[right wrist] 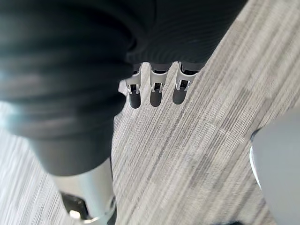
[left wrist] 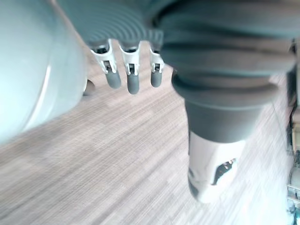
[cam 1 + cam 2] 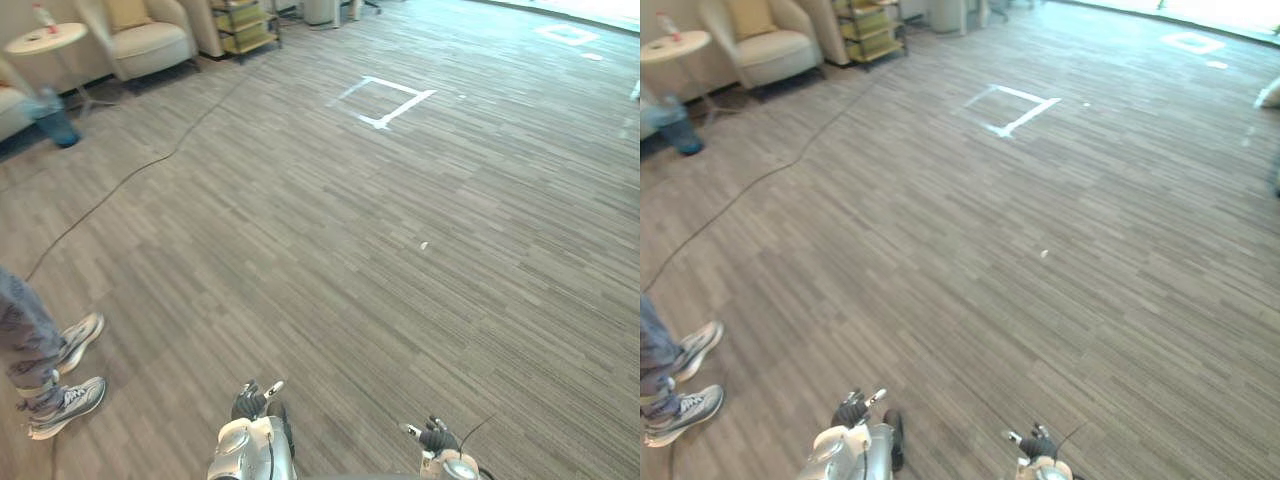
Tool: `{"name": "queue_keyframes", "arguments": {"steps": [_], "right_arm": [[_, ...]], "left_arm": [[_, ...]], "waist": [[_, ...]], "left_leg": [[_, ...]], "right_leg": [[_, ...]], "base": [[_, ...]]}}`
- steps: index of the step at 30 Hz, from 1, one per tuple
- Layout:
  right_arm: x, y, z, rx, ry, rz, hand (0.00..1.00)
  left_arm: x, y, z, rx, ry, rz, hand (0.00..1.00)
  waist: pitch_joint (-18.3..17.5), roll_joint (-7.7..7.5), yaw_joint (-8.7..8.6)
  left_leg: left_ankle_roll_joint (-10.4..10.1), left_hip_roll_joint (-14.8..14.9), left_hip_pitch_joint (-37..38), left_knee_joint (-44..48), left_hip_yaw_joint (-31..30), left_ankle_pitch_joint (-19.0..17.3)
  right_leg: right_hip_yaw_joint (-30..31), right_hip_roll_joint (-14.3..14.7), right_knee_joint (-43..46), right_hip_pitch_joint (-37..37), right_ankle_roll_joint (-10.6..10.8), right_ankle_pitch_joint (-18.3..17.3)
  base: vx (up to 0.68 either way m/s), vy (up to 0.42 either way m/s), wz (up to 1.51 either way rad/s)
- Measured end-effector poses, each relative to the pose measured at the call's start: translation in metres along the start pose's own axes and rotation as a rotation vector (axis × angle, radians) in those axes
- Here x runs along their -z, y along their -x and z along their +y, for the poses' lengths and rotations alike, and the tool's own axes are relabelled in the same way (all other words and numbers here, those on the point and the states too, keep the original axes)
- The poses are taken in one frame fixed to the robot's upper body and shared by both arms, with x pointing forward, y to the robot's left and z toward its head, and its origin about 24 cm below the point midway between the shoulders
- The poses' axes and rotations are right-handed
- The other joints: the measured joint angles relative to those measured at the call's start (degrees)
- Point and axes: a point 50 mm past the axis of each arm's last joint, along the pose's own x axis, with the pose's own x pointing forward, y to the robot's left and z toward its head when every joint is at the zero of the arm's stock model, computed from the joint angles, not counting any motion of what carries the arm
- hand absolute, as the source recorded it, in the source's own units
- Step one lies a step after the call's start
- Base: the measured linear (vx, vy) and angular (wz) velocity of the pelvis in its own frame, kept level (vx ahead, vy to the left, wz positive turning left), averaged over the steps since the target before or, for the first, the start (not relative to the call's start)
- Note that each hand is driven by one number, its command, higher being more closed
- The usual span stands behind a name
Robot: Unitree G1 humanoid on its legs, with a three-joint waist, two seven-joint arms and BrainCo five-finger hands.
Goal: Pick up cushions and gather them together orderly.
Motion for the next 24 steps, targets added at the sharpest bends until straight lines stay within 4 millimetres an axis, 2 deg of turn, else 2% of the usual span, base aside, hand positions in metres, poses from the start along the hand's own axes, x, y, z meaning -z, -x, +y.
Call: {"name": "queue_keyframes", "arguments": {"steps": [1,2,3,4,6,8,9,10,12,13,14,15,16,17,18,19,20,21,22,23,24], "right_arm": [[0.002,0.001,0.007,-0.016,-0.012,0.008,0.0],[0.003,0.001,0.01,-0.025,-0.014,0.01,0.0],[-0.002,0.0,0.011,-0.035,-0.008,-0.009,0.0],[-0.009,-0.002,0.007,-0.024,-0.002,-0.03,0.0],[-0.012,-0.002,-0.001,-0.006,0.005,-0.049,0.0],[-0.02,-0.004,-0.004,0.006,-0.01,-0.075,0.0],[-0.023,-0.004,-0.006,0.013,-0.029,-0.085,0.0],[-0.027,-0.005,-0.008,0.021,-0.041,-0.103,0.0],[-0.032,-0.005,-0.009,0.026,-0.051,-0.118,0.0],[-0.033,-0.006,-0.011,0.032,-0.056,-0.115,0.0],[-0.033,-0.006,-0.012,0.036,-0.055,-0.113,0.0],[-0.04,-0.007,-0.017,0.048,-0.045,-0.132,0.0],[-0.043,-0.008,-0.02,0.054,-0.05,-0.137,0.0],[-0.044,-0.008,-0.023,0.063,-0.058,-0.141,0.0],[-0.045,-0.008,-0.03,0.086,-0.072,-0.142,0.0],[-0.045,-0.008,-0.03,0.085,-0.07,-0.143,0.0],[-0.046,-0.008,-0.027,0.077,-0.067,-0.145,0.0],[-0.045,-0.008,-0.026,0.075,-0.071,-0.143,0.0],[-0.043,-0.008,-0.021,0.061,-0.067,-0.134,0.0],[-0.039,-0.008,-0.016,0.039,-0.039,-0.118,0.0],[-0.037,-0.008,-0.012,0.026,-0.024,-0.111,0.0]], "left_arm": [[-0.002,-0.001,0.005,-0.014,-0.006,-0.001,0.0],[-0.001,-0.002,0.007,-0.021,-0.012,0.011,0.0],[0.0,-0.003,0.007,-0.031,-0.013,0.025,0.0],[0.005,-0.002,0.005,-0.033,-0.011,0.05,0.0],[0.013,-0.001,0.0,-0.021,-0.015,0.088,0.0],[0.016,-0.001,-0.004,-0.011,-0.025,0.105,0.0],[0.017,-0.002,-0.005,-0.007,-0.032,0.115,0.0],[0.017,-0.002,-0.01,0.01,-0.064,0.121,0.0],[0.015,-0.003,-0.014,0.031,-0.099,0.115,0.0],[0.016,-0.002,-0.015,0.04,-0.121,0.118,0.0],[0.019,-0.002,-0.015,0.042,-0.129,0.127,0.0],[0.025,0.0,-0.019,0.053,-0.141,0.148,0.0],[0.028,0.001,-0.019,0.058,-0.154,0.162,0.0],[0.03,0.002,-0.021,0.064,-0.159,0.166,0.0],[0.033,0.003,-0.026,0.075,-0.157,0.167,0.0],[0.033,0.004,-0.024,0.068,-0.154,0.168,0.0],[0.03,0.003,-0.022,0.056,-0.134,0.151,0.0],[0.029,0.003,-0.021,0.055,-0.133,0.145,0.0],[0.024,0.003,-0.018,0.041,-0.114,0.116,0.0],[0.017,0.001,-0.015,0.033,-0.103,0.084,0.0],[0.015,0.001,-0.015,0.031,-0.102,0.072,0.0]], "waist": [[0.0,-1.4,-0.12],[0.1,-1.54,-0.15],[0.6,-0.82,-0.22],[1.0,0.06,-0.28],[1.5,1.73,-0.76],[2.1,2.64,-2.87],[2.3,2.82,-3.29],[2.9,3.14,-3.43],[3.4,3.1,-3.53],[3.7,2.62,-3.82],[3.8,2.67,-4.23],[4.1,4.49,-4.79],[4.5,4.97,-4.88],[4.7,5.4,-5.36],[4.9,7.52,-5.51],[5.0,7.96,-5.65],[5.3,8.24,-5.74],[5.4,8.36,-5.72],[6.3,7.99,-5.56],[6.8,7.11,-4.73],[6.8,6.61,-4.3]], "left_leg": [[1.7,-0.5,1.9,1.1,2.6,-1.7],[2.7,-0.7,4.5,0.0,3.6,-2.4],[3.6,-1.1,9.3,-3.4,4.1,-3.1],[3.8,-1.1,14.7,-7.1,4.9,-4.0],[4.4,-1.0,22.1,-12.7,6.2,-4.8],[4.7,-0.9,28.6,-18.1,7.4,-5.4],[4.7,-0.9,30.4,-19.3,8.5,-5.4],[4.7,-0.9,33.1,-20.8,9.1,-5.4],[4.7,-1.2,36.1,-22.8,9.2,-5.4],[4.7,-2.2,38.1,-24.0,8.2,-5.4],[4.8,-2.4,39.1,-24.3,7.7,-5.4],[3.6,-1.3,40.7,-24.6,6.7,-4.0],[0.9,-1.5,41.1,-24.2,5.5,-0.8],[-0.2,-1.5,41.4,-23.5,5.0,0.0],[-3.1,0.4,39.5,-17.0,3.3,2.1],[-4.0,1.7,37.0,-10.2,1.7,3.4],[-7.2,3.4,30.6,4.8,-3.0,7.5],[-8.2,3.9,28.4,10.6,-4.2,7.6],[-8.8,5.8,21.5,28.0,-5.0,5.9],[-7.3,6.3,17.2,35.2,-3.8,3.3],[-5.8,6.4,14.9,36.3,-2.7,2.1]], "right_leg": [[0.2,-0.7,9.7,-3.8,3.5,3.7],[-0.1,-0.3,17.9,-7.6,5.0,9.1],[-1.4,-0.2,27.5,-12.0,6.2,9.8],[-3.7,0.4,33.0,-15.1,5.6,8.8],[-10.1,1.0,35.8,-20.4,3.3,6.9],[-18.0,2.0,32.2,-28.1,1.2,4.8],[-20.1,2.2,29.0,-30.3,1.1,4.8],[-23.3,2.3,22.4,-32.8,0.1,6.1],[-26.2,2.4,11.1,-36.1,-1.8,12.1],[-26.5,2.3,4.8,-36.7,-2.8,19.1],[-26.0,2.1,5.3,-36.5,-4.1,22.9],[-26.6,2.5,9.1,-36.5,-5.8,19.4],[-26.3,1.4,13.7,-37.4,-6.9,16.0],[-26.6,1.4,14.6,-37.2,-7.1,15.0],[-26.8,3.0,14.3,-34.9,-8.0,12.3],[-26.7,3.9,12.9,-33.1,-8.0,11.6],[-26.1,5.7,9.4,-28.9,-8.0,11.1],[-25.8,6.5,8.0,-27.3,-8.0,11.1],[-25.0,8.5,3.8,-20.6,-8.2,11.0],[-23.5,9.2,0.8,-15.6,-8.9,10.5],[-22.4,9.4,-0.8,-13.3,-9.1,10.3]], "base": [[0.84,0.45,-0.62],[0.77,0.414,-0.78],[0.57,0.285,-0.84],[0.54,0.264,-0.85],[0.47,0.226,-0.56],[0.51,0.178,-0.27],[0.49,0.092,-0.17],[0.51,0.046,-0.07],[0.52,-0.013,0.15],[0.44,-0.068,0.33],[0.6,-0.11,0.28],[0.59,-0.145,0.15],[0.58,-0.182,0.08],[0.66,-0.28,-0.03],[0.56,-0.261,-0.13],[0.66,-0.288,-0.24],[0.42,-0.166,-0.2],[0.49,-0.176,-0.3],[0.43,-0.126,-0.43],[0.46,-0.115,-0.53],[0.41,-0.064,-0.74]]}}
